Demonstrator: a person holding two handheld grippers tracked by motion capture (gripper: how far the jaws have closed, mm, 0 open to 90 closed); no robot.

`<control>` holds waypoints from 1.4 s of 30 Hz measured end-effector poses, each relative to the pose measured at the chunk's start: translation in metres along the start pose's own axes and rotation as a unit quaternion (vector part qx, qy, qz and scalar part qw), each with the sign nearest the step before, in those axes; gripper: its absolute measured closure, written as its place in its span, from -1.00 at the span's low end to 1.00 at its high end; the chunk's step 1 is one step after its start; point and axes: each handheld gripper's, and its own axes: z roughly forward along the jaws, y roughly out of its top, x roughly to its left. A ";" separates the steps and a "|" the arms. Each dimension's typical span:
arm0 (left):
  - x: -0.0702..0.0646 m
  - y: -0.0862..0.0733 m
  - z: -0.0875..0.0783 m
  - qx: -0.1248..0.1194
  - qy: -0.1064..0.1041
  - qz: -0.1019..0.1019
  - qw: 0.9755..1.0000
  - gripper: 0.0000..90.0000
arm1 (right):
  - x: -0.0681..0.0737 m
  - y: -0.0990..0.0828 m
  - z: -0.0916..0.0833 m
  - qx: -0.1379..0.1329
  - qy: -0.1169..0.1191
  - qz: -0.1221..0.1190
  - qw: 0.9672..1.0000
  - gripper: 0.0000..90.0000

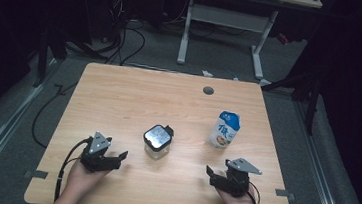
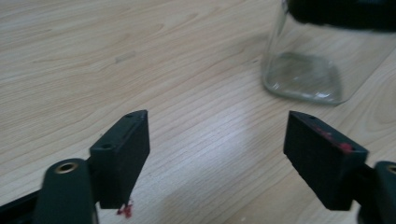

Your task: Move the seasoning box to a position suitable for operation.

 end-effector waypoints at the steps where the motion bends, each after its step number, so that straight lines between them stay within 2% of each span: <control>1: 0.002 0.000 0.000 0.001 -0.007 -0.003 1.000 -0.35 | 0.003 -0.001 -0.004 -0.017 0.004 -0.010 1.000 -0.25; 3: 0.005 -0.001 0.002 0.007 -0.018 -0.014 1.000 -0.32 | 0.004 -0.001 -0.005 -0.018 0.005 -0.013 1.000 -0.23; 6: 0.006 -0.001 0.004 0.009 -0.015 -0.013 1.000 -0.31 | 0.006 0.000 -0.007 -0.022 0.015 -0.017 1.000 -0.15; 7: 0.006 0.000 0.004 0.008 -0.009 -0.009 1.000 -0.31 | 0.007 0.000 -0.007 -0.027 0.013 -0.022 0.999 -0.15; 10: 0.003 0.001 0.004 0.008 -0.012 -0.005 1.000 -0.30 | 0.011 0.000 -0.006 -0.026 0.006 -0.037 0.999 -0.13; 12: 0.001 0.002 0.005 0.005 -0.014 -0.002 1.000 -0.28 | 0.011 -0.001 -0.003 -0.024 0.008 -0.038 0.999 -0.08; 15: -0.001 0.001 0.007 0.007 -0.009 -0.005 1.000 -0.25 | 0.006 -0.002 0.008 -0.018 0.011 -0.033 0.999 0.01; 18: -0.002 0.000 0.006 0.007 0.011 -0.009 1.000 -0.22 | 0.003 0.001 0.012 -0.021 0.022 -0.030 0.999 0.05; 19: -0.001 0.000 0.005 0.007 0.015 -0.007 1.000 -0.20 | 0.003 0.004 0.015 -0.024 0.024 -0.039 0.999 0.06; 21: 0.000 -0.001 0.001 -0.005 0.027 -0.009 1.000 -0.09 | 0.002 0.009 0.019 -0.028 0.033 -0.038 0.998 0.06; 23: 0.003 -0.001 -0.004 -0.015 0.025 -0.013 1.000 -0.01 | 0.006 0.014 0.023 -0.031 0.036 -0.051 0.998 0.05; 25: 0.005 -0.001 -0.006 -0.010 0.017 -0.018 1.000 0.04 | 0.010 0.017 0.026 -0.026 0.032 -0.066 0.997 0.03; 27: 0.005 -0.004 -0.007 0.008 0.003 -0.015 1.000 0.05 | 0.011 0.018 0.025 -0.031 0.033 -0.060 0.997 0.05; 28: 0.005 -0.006 -0.008 0.012 0.003 -0.012 1.000 0.05 | 0.011 0.018 0.024 -0.030 0.038 -0.051 0.998 0.05; 30: 0.004 -0.009 -0.009 0.010 -0.006 -0.014 1.000 0.13 | 0.012 0.018 0.024 -0.027 0.035 -0.050 0.998 0.05; 33: 0.002 -0.007 -0.008 0.006 0.001 -0.011 1.000 0.15 | 0.012 0.014 0.021 -0.025 0.037 -0.039 0.998 0.06; 35: 0.001 -0.007 -0.005 0.005 -0.001 -0.013 1.000 0.19 | 0.011 0.011 0.019 -0.024 0.034 -0.039 0.998 0.08; 38: -0.004 -0.007 0.000 0.011 0.002 -0.004 1.000 0.23 | 0.011 0.008 0.015 -0.023 0.035 -0.041 0.998 0.09; 40: -0.007 -0.005 0.003 0.009 -0.002 -0.007 1.000 0.26 | 0.011 0.007 0.013 -0.028 0.025 -0.044 0.998 0.09; 42: -0.009 -0.003 0.007 0.006 0.001 -0.005 1.000 0.27 | 0.009 0.006 0.010 -0.031 0.030 -0.040 0.998 0.12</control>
